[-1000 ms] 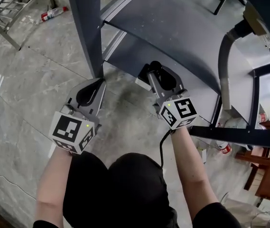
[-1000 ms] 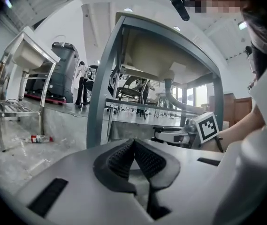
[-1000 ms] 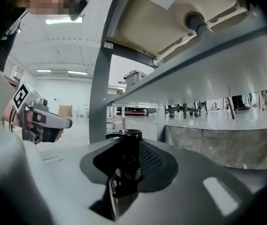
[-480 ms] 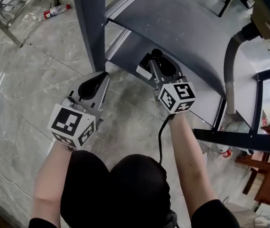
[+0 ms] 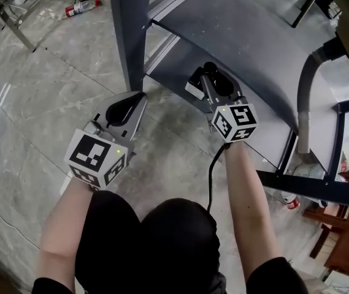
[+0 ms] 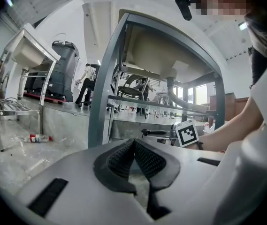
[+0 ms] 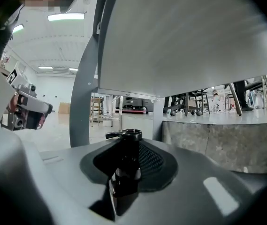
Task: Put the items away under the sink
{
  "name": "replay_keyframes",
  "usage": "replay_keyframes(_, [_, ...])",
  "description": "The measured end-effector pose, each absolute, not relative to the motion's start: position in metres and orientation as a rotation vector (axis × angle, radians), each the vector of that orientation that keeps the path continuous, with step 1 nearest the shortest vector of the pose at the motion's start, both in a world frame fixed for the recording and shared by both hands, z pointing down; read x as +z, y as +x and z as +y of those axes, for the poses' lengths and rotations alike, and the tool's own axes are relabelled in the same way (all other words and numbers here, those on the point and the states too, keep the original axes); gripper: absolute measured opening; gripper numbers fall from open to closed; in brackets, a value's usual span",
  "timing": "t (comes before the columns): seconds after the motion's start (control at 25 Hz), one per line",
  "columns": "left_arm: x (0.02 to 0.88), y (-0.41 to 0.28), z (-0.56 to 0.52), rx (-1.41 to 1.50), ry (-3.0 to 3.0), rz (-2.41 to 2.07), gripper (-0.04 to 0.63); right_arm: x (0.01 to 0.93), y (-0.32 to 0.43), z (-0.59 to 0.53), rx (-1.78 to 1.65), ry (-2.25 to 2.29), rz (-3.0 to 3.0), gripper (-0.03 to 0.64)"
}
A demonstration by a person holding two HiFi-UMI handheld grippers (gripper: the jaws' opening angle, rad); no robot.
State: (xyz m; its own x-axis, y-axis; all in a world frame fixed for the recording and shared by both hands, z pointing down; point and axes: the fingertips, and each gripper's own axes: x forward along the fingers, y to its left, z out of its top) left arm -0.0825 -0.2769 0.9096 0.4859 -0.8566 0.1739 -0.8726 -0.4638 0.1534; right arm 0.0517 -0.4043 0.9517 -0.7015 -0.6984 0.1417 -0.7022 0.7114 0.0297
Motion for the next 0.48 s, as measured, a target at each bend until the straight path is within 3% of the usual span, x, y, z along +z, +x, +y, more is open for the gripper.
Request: replay_keyframes(0.48, [0.922,-0.073,-0.267,0.124,2.511,-1.456,0.009,0.959,0.062,-0.401,0.095,1.159,-2.755,0.123])
